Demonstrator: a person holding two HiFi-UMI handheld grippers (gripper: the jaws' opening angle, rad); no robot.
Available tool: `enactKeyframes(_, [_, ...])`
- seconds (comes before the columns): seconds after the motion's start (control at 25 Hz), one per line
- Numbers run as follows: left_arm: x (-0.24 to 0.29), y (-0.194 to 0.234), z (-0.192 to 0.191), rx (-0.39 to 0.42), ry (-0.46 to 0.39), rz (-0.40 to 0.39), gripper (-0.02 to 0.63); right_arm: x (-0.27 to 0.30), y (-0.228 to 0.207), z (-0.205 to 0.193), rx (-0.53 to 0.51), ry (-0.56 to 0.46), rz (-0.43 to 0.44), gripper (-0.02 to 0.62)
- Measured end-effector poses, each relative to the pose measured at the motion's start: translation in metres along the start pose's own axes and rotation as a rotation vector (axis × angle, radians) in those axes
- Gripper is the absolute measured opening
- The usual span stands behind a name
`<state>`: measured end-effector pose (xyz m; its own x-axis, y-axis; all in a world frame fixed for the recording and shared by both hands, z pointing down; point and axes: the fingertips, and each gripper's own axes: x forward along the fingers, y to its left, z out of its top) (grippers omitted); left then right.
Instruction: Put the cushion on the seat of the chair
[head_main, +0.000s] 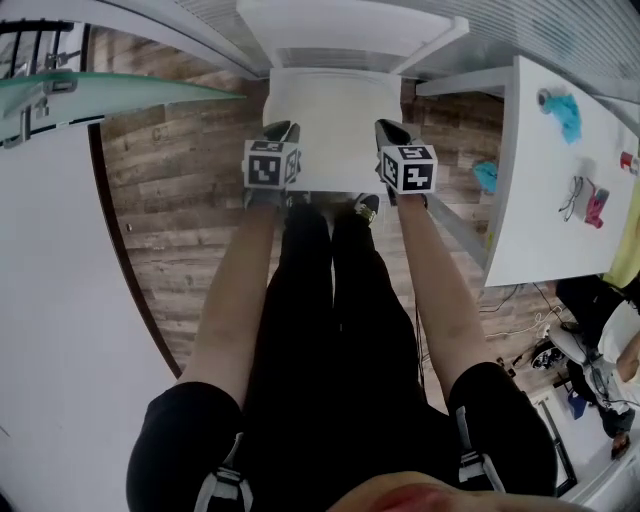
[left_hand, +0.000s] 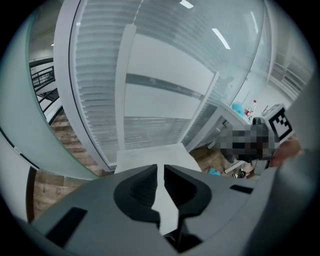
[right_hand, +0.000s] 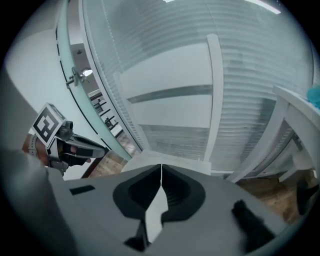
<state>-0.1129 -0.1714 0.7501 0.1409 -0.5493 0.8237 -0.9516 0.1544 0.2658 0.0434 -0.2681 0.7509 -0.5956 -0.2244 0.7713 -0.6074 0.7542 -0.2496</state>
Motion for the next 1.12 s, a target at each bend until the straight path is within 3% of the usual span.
enactKeyframes(0.16, [-0.047,-0.022,0.022,0.035,-0.060,-0.004,0.015,-0.043,0.031,0.030,-0.054,-0.055,0.036,0.015])
enactKeyframes(0.56, [-0.150,-0.079,0.079,0.136,-0.166,-0.064,0.011,-0.149,0.093,0.100,-0.141,-0.177,0.088,0.015])
enactKeyframes(1.12, [-0.275,-0.153,0.169,0.246,-0.440,-0.147,0.011,-0.279,0.135,0.195,-0.241,-0.405,0.121,0.015])
